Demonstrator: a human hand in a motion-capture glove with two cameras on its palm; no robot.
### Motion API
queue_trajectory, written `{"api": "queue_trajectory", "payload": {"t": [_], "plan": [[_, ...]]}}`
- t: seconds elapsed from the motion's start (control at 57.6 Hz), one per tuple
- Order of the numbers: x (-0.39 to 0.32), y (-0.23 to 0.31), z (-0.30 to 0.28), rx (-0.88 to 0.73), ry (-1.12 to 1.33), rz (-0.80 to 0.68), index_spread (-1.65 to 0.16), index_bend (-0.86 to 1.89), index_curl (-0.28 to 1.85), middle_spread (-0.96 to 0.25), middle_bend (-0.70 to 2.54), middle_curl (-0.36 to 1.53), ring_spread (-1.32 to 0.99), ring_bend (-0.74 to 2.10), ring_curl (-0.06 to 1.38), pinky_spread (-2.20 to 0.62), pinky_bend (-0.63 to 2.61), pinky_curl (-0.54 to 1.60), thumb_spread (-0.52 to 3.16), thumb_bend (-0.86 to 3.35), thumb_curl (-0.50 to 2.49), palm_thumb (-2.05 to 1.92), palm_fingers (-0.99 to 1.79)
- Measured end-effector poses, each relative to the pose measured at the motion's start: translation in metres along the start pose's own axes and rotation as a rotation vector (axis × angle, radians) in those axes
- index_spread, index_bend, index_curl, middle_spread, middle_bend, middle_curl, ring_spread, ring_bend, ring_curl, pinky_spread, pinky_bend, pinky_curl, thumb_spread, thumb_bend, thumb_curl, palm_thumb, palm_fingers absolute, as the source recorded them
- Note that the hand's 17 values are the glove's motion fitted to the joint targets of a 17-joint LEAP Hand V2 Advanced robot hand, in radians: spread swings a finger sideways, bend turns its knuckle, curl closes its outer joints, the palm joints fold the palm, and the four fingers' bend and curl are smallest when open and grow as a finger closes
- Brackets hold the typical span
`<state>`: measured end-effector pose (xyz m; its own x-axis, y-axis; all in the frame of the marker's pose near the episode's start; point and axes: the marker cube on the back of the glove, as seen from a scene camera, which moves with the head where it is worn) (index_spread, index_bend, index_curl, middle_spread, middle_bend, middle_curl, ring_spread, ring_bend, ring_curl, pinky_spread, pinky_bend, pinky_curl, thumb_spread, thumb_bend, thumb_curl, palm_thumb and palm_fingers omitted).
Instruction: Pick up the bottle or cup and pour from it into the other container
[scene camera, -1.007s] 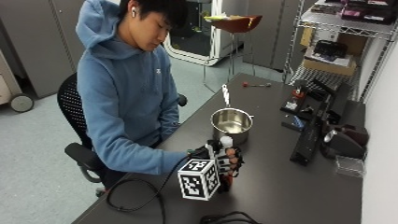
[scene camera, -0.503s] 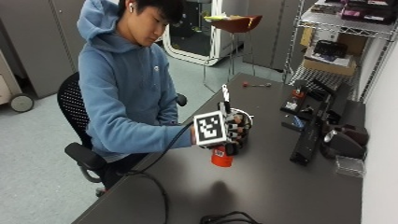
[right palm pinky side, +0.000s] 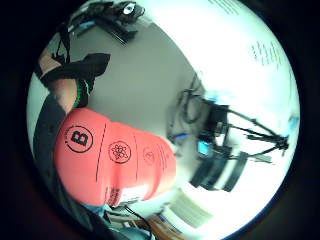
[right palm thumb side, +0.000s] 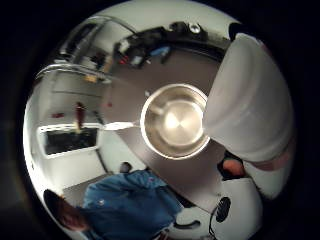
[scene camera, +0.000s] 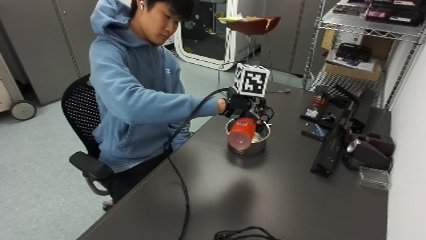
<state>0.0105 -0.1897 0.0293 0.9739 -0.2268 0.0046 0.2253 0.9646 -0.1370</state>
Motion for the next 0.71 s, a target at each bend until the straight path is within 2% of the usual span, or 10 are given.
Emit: {"api": "queue_trajectory", "payload": {"t": [0.174, 0.313, 0.521, 0.712], "plan": [[-0.046, -0.018, -0.004, -0.175, 0.524, -0.023, -0.09, 0.14, 0.36, -0.03, 0.20, 0.51, -0.10, 0.44, 0.45, -0.12, 0.50, 0.35, 0.24, -0.04, 0.68, 1.08, 1.11], [-0.079, -0.032, 0.004, -0.239, 0.745, -0.003, -0.10, 0.13, 0.36, -0.04, 0.20, 0.52, -0.12, 0.43, 0.45, -0.13, 0.50, 0.35, 0.24, -0.04, 0.69, 1.07, 1.11], [-0.109, -0.045, 0.018, -0.241, 0.759, -0.033, -0.11, 0.13, 0.35, -0.05, 0.20, 0.52, -0.13, 0.43, 0.45, -0.15, 0.52, 0.36, 0.28, -0.04, 0.69, 1.05, 1.12], [-0.107, -0.042, 0.016, -0.196, 0.752, -0.037, -0.12, 0.13, 0.35, -0.05, 0.20, 0.52, -0.14, 0.44, 0.45, -0.15, 0.52, 0.36, 0.31, -0.04, 0.70, 1.04, 1.12]]}}
